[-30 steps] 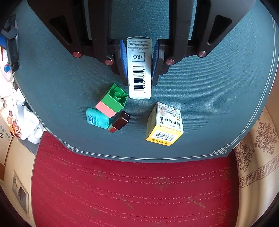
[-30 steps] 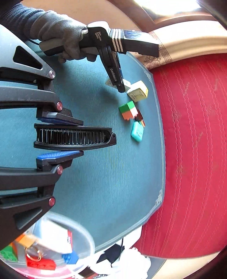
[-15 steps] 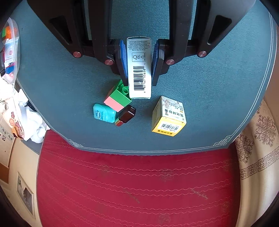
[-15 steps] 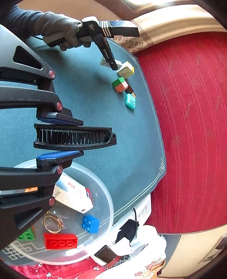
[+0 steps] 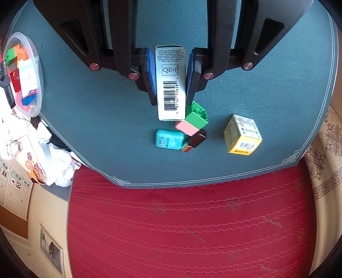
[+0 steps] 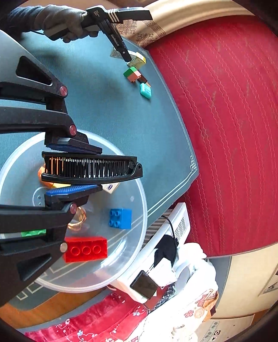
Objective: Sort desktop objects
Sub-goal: 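Carry the comb and white box to the clear bowl and open both tools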
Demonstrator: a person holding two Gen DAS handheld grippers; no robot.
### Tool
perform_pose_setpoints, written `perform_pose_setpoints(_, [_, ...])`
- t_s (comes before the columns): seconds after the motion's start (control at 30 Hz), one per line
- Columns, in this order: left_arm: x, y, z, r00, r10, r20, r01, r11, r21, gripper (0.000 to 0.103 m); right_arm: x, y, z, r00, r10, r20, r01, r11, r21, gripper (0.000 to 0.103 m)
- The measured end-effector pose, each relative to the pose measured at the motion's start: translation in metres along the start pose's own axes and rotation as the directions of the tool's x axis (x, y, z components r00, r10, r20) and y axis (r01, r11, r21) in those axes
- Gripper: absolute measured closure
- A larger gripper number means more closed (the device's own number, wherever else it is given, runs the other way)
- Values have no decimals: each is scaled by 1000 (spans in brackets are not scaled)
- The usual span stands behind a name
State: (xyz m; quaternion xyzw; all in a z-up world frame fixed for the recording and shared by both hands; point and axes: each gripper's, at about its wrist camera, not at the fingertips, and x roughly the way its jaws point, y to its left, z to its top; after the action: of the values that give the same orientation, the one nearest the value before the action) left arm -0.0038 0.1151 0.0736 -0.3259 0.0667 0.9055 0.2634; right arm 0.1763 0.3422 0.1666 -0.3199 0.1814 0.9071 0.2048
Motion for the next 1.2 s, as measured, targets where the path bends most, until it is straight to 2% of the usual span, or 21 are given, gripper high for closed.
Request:
perform_pose_setpoints(0.23, [-12, -59, 0, 988, -147, -37, 148, 988, 43, 76, -4, -33, 1, 1000, -29, 8, 28, 999, 38, 74])
perform_pose_setpoints(0.37, [-22, -103, 6, 973, -225, -43, 228, 969, 96, 76, -5, -47, 4, 999, -36, 9, 35, 998, 46, 74])
perform_pose_setpoints(0.57, [-32, -174, 13, 941, -333, -62, 339, 927, 162, 76, -4, -63, 6, 1000, -12, -3, 12, 1000, 21, 74])
perform_pose_setpoints(0.73, [-22, -220, 12, 928, -359, -103, 373, 905, 205, 76, 1, -78, 8, 1000, 12, -19, -11, 999, 31, 74])
perform_pose_setpoints(0.93, [-3, -260, 5, 921, -355, -162, 385, 892, 236, 76, 3, -89, 10, 999, 5, -31, -5, 1000, 17, 74])
perform_pose_setpoints(1.2, [10, -272, -1, 915, -345, -211, 390, 889, 238, 76, 5, -88, 13, 998, 5, -63, -6, 1000, -16, 74])
